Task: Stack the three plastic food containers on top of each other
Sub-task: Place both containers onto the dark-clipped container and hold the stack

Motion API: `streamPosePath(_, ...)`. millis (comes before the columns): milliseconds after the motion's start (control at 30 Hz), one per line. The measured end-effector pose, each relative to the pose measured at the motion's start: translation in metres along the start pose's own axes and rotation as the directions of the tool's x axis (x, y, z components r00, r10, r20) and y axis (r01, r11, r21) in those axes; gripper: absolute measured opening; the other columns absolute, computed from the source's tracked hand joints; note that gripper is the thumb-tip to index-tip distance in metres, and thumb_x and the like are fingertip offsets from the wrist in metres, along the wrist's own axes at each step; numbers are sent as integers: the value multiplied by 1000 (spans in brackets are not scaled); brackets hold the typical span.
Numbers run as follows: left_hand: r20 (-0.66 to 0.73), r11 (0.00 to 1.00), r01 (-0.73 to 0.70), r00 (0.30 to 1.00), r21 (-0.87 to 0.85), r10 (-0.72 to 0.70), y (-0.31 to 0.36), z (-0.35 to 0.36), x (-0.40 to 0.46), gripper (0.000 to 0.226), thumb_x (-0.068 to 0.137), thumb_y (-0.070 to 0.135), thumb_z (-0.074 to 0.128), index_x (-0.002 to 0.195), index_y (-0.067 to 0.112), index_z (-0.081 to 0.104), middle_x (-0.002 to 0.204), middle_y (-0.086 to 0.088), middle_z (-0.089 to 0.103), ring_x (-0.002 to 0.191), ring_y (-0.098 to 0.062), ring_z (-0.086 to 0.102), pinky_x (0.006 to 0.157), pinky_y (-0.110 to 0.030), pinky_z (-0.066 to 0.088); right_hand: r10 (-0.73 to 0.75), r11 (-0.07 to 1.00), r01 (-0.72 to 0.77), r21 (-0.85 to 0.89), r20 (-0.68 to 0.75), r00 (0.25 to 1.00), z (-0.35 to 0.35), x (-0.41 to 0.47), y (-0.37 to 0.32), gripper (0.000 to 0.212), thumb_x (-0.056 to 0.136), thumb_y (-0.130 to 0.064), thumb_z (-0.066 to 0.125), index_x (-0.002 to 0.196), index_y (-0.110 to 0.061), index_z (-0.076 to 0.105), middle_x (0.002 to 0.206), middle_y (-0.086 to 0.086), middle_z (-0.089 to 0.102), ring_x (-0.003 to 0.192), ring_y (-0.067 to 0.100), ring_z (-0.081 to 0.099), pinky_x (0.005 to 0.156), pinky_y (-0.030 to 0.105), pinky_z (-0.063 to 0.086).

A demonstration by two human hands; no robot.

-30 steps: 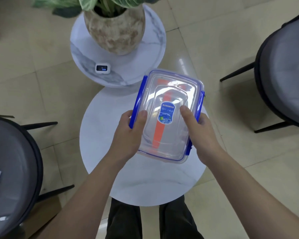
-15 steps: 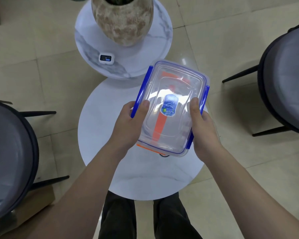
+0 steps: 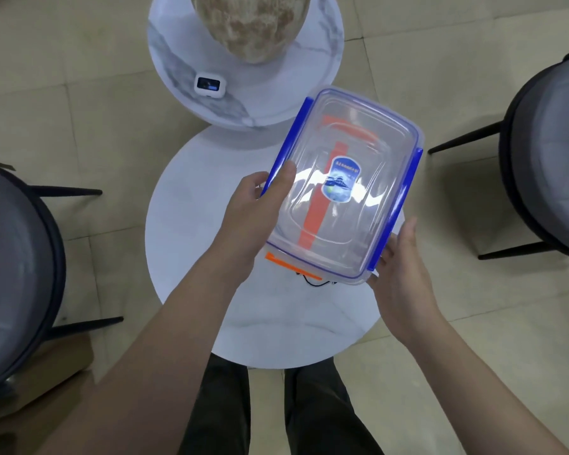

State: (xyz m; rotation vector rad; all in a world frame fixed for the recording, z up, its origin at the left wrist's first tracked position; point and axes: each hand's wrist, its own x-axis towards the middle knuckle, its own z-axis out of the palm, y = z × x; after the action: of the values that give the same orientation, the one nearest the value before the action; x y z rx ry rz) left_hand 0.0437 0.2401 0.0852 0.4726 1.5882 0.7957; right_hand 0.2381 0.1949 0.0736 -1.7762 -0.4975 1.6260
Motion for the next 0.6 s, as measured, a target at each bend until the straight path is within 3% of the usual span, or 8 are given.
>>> streamPosePath(133, 29, 998, 53, 998, -31, -52, 1, -6, -1, 52, 95, 66, 44, 118, 27, 69, 107, 7, 78, 90, -6, 76, 60, -18, 58, 22, 999, -25, -43, -79, 997, -2, -9, 17, 42, 107, -46, 37, 93, -36, 76, 96, -9, 80, 96, 10, 75, 87, 38, 57)
streamPosePath(233, -105, 987, 134, 984, -84, -142, -12, -17, -4, 56, 100, 58, 38, 133, 19, 62, 135, -1, 65, 122, -16, 60, 98, -38, 52, 18, 992, -33, -118, -123, 992, -2, -14, 29, 26, 106, -30, 49, 99, -28, 74, 98, -4, 79, 99, 18, 75, 84, 39, 62)
streamPosePath(300, -162, 979, 178, 968, -99, -193, -25, -26, -8, 46, 104, 47, 43, 132, 16, 62, 133, -3, 65, 124, -21, 59, 110, -47, 45, 19, 991, -37, -132, -132, 991, 1, -17, 38, 16, 103, -25, 55, 102, -25, 71, 97, -2, 78, 98, 23, 75, 82, 37, 62)
streamPosePath(433, -129, 975, 189, 971, -115, -203, -51, -35, -17, 20, 98, 27, 64, 115, 18, 68, 110, -1, 74, 105, -20, 71, 96, -41, 58, 22, 994, -34, -102, -110, 994, 8, -22, 50, 11, 96, -25, 65, 106, -22, 69, 97, 0, 77, 93, 25, 75, 81, 38, 62)
streamPosePath(600, -87, 984, 133, 986, -118, -144, -67, -36, -21, 25, 91, 28, 73, 115, 19, 70, 101, 3, 77, 93, -15, 75, 85, -34, 63, 40, 998, -45, -47, -94, 995, 15, -20, 52, 25, 95, -18, 67, 120, -14, 65, 106, 9, 76, 94, 27, 76, 81, 37, 63)
